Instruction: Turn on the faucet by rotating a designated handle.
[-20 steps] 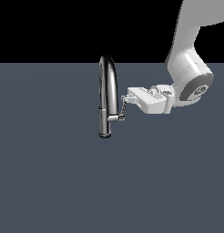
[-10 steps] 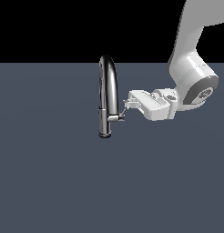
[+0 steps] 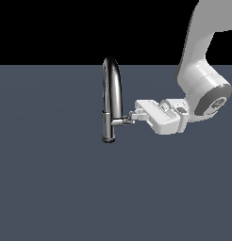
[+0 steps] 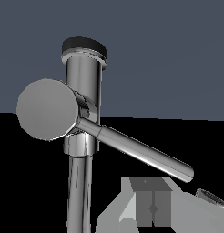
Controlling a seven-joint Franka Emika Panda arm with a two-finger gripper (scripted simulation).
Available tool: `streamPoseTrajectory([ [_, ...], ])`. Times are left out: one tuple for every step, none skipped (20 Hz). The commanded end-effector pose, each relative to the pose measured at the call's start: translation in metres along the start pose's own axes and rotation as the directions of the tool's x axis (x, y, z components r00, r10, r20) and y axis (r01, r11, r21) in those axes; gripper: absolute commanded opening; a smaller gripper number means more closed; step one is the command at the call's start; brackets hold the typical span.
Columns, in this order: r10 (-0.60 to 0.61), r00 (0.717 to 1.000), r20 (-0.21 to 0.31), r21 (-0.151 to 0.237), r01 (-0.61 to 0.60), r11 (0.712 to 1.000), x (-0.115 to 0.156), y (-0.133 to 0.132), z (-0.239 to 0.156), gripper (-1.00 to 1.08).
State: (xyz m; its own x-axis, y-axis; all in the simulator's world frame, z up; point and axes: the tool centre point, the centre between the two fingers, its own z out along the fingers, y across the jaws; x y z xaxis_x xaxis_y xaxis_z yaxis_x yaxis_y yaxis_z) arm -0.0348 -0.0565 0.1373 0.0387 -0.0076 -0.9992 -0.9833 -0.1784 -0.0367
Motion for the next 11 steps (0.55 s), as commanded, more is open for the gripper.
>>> streamPoseTrajectory([
  [0.009,1.0,0.004,-0.002,-0.009,1.0,0.016,0.005,0.002,-1.0],
  [0.011,1.0,0.005,-0.003,-0.011,1.0,0.022,0.007,0.002,-1.0],
  [0.013,1.0,0.006,-0.004,-0.013,1.0,0.028,0.008,0.003,-1.0],
  [0.014,1.0,0.007,-0.005,-0.014,1.0,0.034,0.01,0.004,-1.0],
  [0.016,1.0,0.008,-0.006,-0.016,1.0,0.041,0.012,0.004,-1.0],
  [0.018,1.0,0.01,-0.007,-0.018,1.0,0.047,0.014,0.005,-1.0],
  [0.02,1.0,0.011,-0.008,-0.019,1.0,0.053,0.015,0.006,-1.0],
  [0.021,1.0,0.012,-0.009,-0.021,1.0,0.059,0.017,0.006,-1.0],
  [0.023,1.0,0.013,-0.01,-0.023,1.0,0.064,0.019,0.007,-1.0],
  [0.025,1.0,0.014,-0.011,-0.024,1.0,0.07,0.021,0.007,-1.0],
  [0.025,1.0,0.014,-0.011,-0.024,1.0,0.07,0.021,0.007,-1.0],
])
